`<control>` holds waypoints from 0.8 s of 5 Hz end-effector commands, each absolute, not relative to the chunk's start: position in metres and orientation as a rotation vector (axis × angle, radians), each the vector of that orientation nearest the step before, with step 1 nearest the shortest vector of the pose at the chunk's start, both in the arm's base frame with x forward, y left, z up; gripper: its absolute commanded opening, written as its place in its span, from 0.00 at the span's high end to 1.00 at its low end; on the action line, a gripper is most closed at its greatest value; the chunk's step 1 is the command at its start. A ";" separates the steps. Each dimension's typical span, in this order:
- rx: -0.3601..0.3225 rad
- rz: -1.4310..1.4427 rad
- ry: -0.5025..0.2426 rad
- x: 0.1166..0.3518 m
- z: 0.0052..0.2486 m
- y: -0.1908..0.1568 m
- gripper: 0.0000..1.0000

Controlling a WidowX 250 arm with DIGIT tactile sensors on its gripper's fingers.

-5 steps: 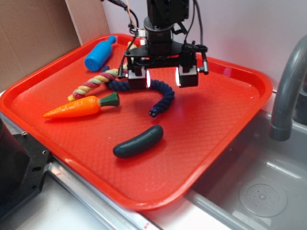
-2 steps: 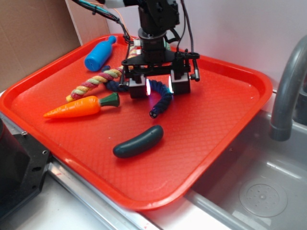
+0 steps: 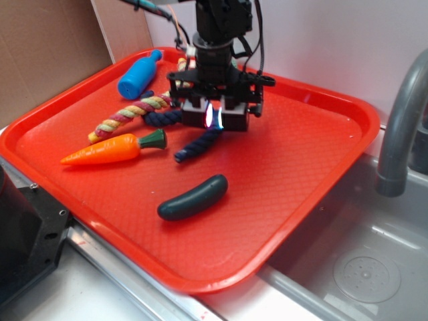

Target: Grab the blue rope.

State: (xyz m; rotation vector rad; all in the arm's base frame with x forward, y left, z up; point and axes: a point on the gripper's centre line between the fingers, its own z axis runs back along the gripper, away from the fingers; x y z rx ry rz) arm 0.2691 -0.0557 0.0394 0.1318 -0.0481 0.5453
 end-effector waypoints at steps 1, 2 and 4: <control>0.157 0.103 -0.226 0.250 0.160 -0.053 1.00; 0.048 0.099 -0.242 0.227 0.208 -0.037 1.00; -0.017 0.170 -0.245 0.201 0.278 -0.028 1.00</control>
